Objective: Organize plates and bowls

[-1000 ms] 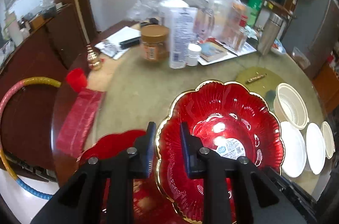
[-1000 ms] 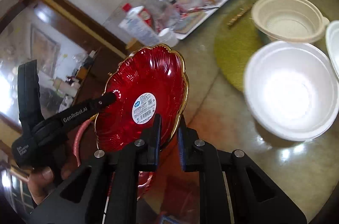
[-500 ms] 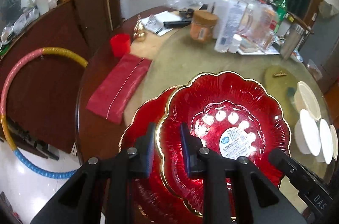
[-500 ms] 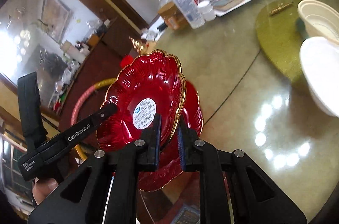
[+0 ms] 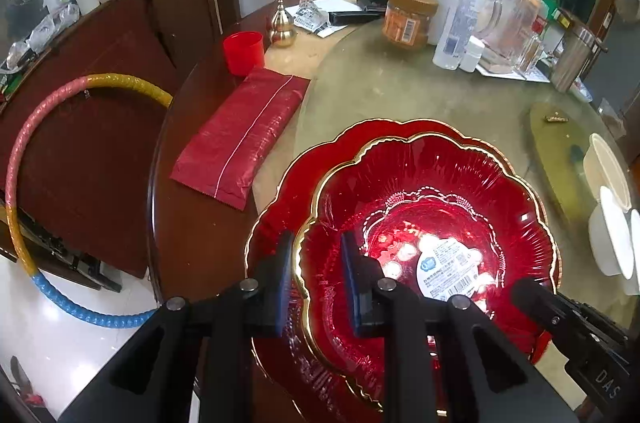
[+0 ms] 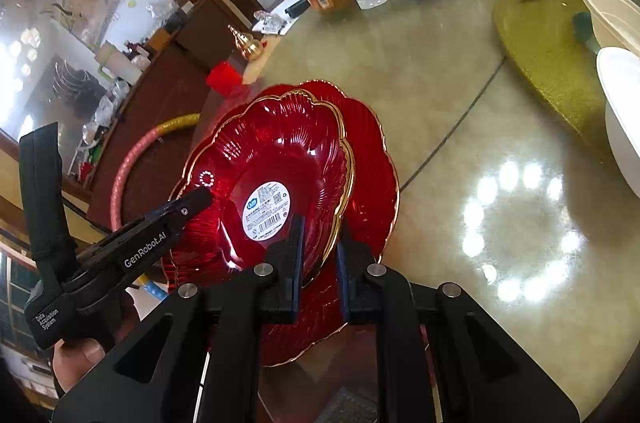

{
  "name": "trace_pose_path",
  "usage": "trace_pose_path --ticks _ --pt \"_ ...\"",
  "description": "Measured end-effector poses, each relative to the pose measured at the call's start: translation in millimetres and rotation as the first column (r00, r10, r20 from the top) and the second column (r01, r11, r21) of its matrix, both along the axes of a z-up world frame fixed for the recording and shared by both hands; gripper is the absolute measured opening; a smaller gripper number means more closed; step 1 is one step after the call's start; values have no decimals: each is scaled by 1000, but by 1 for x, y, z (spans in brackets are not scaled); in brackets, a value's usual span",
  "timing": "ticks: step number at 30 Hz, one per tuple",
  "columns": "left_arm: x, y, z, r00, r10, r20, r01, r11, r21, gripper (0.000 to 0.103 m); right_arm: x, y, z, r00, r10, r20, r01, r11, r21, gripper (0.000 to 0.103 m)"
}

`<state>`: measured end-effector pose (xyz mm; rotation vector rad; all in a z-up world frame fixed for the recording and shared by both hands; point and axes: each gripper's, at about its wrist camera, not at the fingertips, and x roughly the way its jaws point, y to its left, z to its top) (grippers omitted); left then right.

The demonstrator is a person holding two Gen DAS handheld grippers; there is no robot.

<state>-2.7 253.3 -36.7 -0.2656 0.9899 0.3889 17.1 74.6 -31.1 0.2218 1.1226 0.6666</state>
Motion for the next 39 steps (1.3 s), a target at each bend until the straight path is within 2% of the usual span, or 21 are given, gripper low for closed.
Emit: trace_pose_path --ticks 7,13,15,17,18,19,20,22,24,26,28,30,34,39 --pt "3 -6 -6 1000 -15 -18 16 998 56 22 -1 8 3 1000 15 22 -13 998 -62 16" --pt "-2 -4 2 1000 13 17 -15 997 76 24 -7 19 9 996 66 61 -54 983 -176 18" --pt "-5 -2 6 999 16 41 -18 998 65 31 -8 19 12 994 77 74 -61 978 -198 20" --pt "-8 -2 14 997 17 78 -21 999 47 49 -9 15 18 993 66 96 -45 977 -209 33" --pt "-10 -2 18 995 19 96 -24 999 43 57 -11 12 22 992 64 110 -42 980 -196 42" --pt "-11 -4 22 994 33 108 -39 998 56 75 -12 9 26 991 63 121 -40 982 -184 48" --pt "-14 -7 29 990 52 133 -63 994 85 82 -14 5 32 989 60 133 -37 984 -172 51" --pt "-19 -13 39 981 48 189 -69 992 106 82 -15 -5 39 987 45 152 -21 987 -159 55" --pt "-23 -21 51 971 27 240 -55 993 108 82 -16 -24 47 987 8 158 6 996 -87 55" --pt "-23 -28 59 961 11 275 -40 994 98 82 -14 -52 50 990 -56 127 53 998 31 55" --pt "-22 -39 65 952 -13 307 -13 996 83 82 -13 -79 49 989 -112 95 99 986 135 60" --pt "-18 -55 68 944 -49 328 28 997 67 82 -14 -107 46 979 -189 75 173 968 183 62" --pt "-5 -93 68 937 -134 321 124 991 53 82 -16 -155 34 960 -281 7 271 931 245 62" --pt "21 -147 61 929 -245 277 246 969 31 82 -24 -211 25 918 -394 -49 391 876 281 62"
